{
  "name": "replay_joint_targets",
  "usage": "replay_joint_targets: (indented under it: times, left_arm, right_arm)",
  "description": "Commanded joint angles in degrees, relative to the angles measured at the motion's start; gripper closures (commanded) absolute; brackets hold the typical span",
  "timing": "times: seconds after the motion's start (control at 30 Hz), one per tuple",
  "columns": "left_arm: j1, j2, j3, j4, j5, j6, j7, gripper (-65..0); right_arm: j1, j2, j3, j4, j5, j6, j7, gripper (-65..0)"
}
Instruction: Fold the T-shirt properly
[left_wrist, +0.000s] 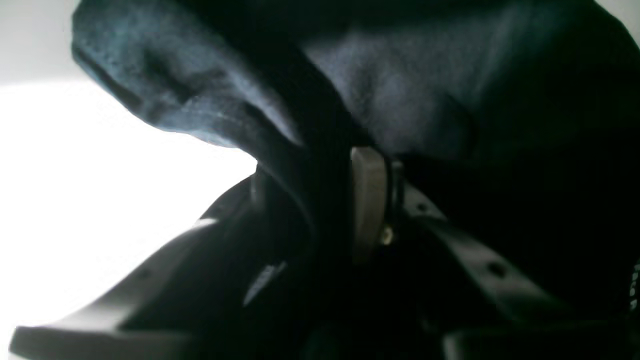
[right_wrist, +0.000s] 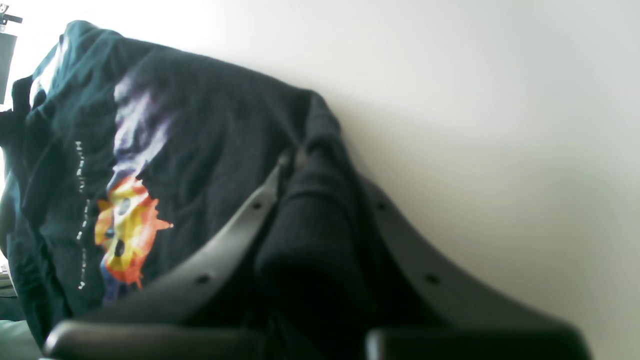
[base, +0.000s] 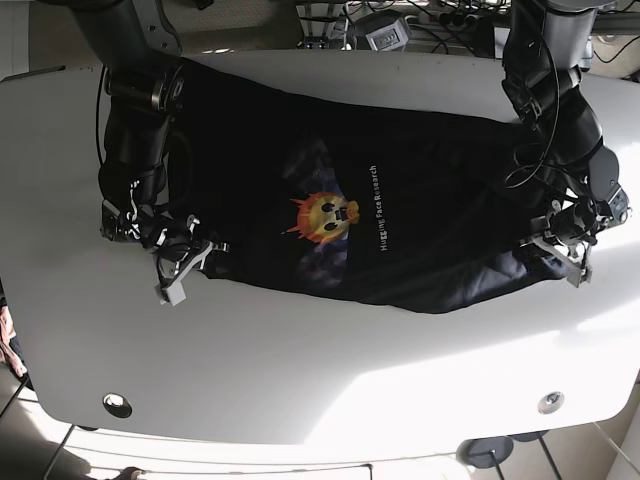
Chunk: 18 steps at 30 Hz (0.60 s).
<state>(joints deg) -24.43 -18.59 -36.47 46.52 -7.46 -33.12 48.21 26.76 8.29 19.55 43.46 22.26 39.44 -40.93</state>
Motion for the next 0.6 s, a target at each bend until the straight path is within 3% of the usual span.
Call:
replay_joint_targets:
  times: [0.03, 0.13, 0.2, 0.37, 0.43, 0.6]
  left_arm:
    - [-0.50, -0.44, 0.12, 2.22, 1.18, -0.24, 1.95, -3.8]
    - [0.21, -0.44, 0.12, 6.36, 1.18, -0.33, 2.12, 0.0]
    - [3.02, -0.36, 0.47, 12.77, 1.27, -0.33, 2.39, 0.0]
    - [3.46, 2.28, 1.35, 29.65, 1.27, -0.33, 11.09, 0.0]
    - [3.37, 2.55, 5.83, 34.49, 1.27, -0.33, 11.44, 0.0]
    - [-0.94, 5.09, 15.85, 41.70, 1.44, -0.24, 11.44, 0.0]
  right_arm:
    - [1.68, 0.54, 0.10, 1.15, 0.90, 0.56, 0.80, -2.1]
    - [1.24, 0.63, 0.10, 1.77, 0.90, 0.56, 0.80, -1.9]
    - [-1.75, 0.28, 0.10, 8.89, 0.90, 0.56, 0.62, -1.7]
    - [-6.41, 0.45, 0.19, 24.63, 0.90, 0.56, -6.68, -1.7]
    - [-7.56, 0.72, 0.19, 29.99, 0.73, 0.56, -8.44, -1.7]
    - [-4.21, 4.76, -0.17, 37.02, 0.73, 0.56, -14.50, -1.9]
